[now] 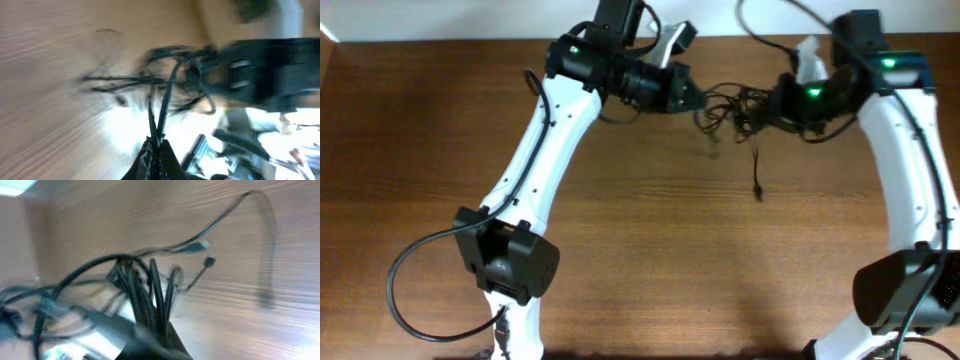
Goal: Untangle cables
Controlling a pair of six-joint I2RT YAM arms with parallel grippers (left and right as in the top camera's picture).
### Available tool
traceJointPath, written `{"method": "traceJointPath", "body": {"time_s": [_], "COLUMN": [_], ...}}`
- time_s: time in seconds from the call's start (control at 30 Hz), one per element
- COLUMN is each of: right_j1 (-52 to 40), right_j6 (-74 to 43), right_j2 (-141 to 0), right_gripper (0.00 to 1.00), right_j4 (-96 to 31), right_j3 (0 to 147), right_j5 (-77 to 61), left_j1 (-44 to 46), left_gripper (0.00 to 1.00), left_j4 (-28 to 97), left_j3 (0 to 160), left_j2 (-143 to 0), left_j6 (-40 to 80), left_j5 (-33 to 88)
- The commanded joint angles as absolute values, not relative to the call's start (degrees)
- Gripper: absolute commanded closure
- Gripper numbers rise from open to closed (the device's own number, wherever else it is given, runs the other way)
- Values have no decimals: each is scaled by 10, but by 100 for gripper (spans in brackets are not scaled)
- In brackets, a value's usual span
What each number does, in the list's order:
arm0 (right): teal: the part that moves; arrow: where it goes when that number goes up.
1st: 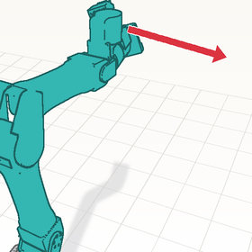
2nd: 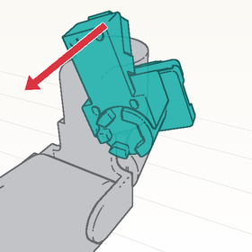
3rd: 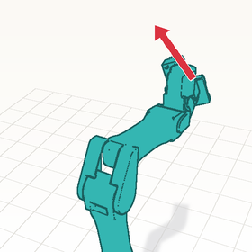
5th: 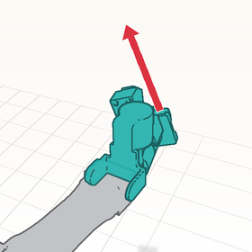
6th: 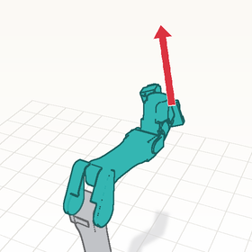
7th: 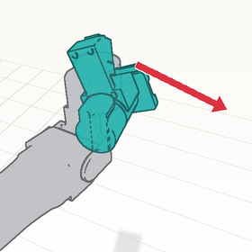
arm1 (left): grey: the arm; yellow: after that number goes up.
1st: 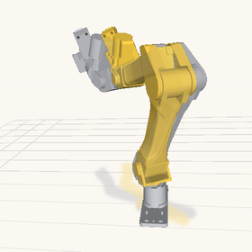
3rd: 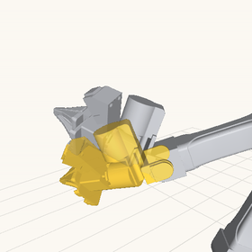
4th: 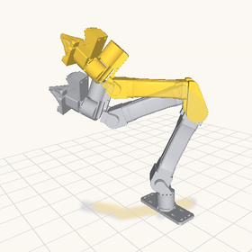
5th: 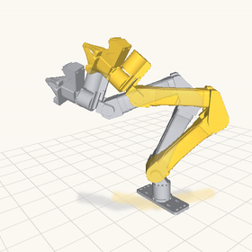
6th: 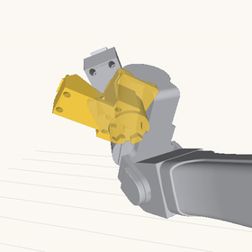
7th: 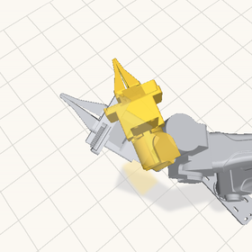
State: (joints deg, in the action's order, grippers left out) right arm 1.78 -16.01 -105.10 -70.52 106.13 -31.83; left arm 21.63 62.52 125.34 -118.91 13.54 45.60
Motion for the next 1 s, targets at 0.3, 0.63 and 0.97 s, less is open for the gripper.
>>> {"method": "traceJointPath", "body": {"time_s": [0.3, 0.63, 0.97], "right_j1": [230, 153, 125], "right_j6": [-112, -47, -18], "right_j2": [-969, -969, -969], "right_gripper": [96, 95, 60], "right_j4": [-797, -838, -834], "right_j3": [1061, 1061, 1061], "right_j5": [-165, -249, -300], "left_j1": [178, 178, 178], "left_gripper": [100, 100, 100], "left_j4": [766, 822, 806], "left_j3": [1256, 1256, 1403], "left_j2": [-1169, -1169, -1164], "left_j6": [131, -18, -18], "left_j5": [-78, 114, 342]}}
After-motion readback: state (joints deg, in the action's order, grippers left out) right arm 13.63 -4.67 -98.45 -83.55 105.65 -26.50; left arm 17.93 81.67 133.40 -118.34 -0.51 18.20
